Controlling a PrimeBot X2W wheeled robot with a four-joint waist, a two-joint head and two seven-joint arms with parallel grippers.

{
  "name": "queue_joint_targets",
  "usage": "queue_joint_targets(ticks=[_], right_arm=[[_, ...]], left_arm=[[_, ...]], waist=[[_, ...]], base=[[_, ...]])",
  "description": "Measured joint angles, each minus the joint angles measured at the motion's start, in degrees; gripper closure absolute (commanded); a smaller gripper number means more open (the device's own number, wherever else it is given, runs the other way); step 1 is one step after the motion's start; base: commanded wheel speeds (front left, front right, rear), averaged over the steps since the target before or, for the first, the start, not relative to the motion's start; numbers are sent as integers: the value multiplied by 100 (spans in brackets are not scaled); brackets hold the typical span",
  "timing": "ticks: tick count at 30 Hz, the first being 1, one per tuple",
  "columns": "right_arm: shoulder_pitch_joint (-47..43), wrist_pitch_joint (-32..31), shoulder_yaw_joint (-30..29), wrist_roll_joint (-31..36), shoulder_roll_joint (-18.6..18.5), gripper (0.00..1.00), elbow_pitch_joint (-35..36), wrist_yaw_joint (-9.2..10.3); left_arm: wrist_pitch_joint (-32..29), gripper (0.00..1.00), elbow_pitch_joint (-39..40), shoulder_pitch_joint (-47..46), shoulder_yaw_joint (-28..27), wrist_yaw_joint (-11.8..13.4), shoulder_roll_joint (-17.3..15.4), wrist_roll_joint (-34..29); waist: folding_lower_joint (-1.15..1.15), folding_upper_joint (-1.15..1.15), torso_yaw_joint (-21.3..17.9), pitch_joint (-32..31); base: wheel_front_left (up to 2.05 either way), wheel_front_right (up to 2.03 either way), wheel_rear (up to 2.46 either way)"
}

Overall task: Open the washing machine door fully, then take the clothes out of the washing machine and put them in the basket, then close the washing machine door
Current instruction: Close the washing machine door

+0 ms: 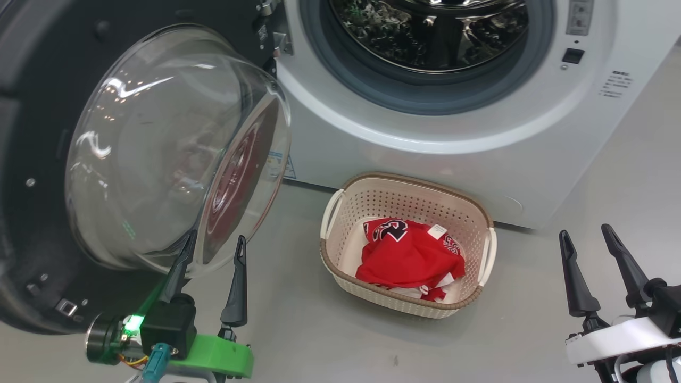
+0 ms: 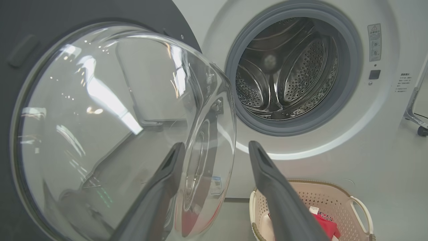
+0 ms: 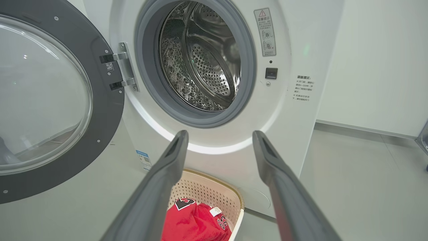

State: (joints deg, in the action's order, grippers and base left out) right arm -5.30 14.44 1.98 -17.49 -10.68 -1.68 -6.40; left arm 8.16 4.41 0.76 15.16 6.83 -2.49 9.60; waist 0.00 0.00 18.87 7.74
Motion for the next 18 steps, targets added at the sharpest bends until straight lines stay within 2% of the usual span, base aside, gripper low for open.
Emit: queue_joint_targets(ticks=[18], right_arm=[[-119, 1, -18, 35, -41, 0, 40, 1]], left_arm=[[85, 0, 8, 204, -26, 0, 0, 149]], waist=[[0, 0, 872, -5]], base=[[0, 0, 0]])
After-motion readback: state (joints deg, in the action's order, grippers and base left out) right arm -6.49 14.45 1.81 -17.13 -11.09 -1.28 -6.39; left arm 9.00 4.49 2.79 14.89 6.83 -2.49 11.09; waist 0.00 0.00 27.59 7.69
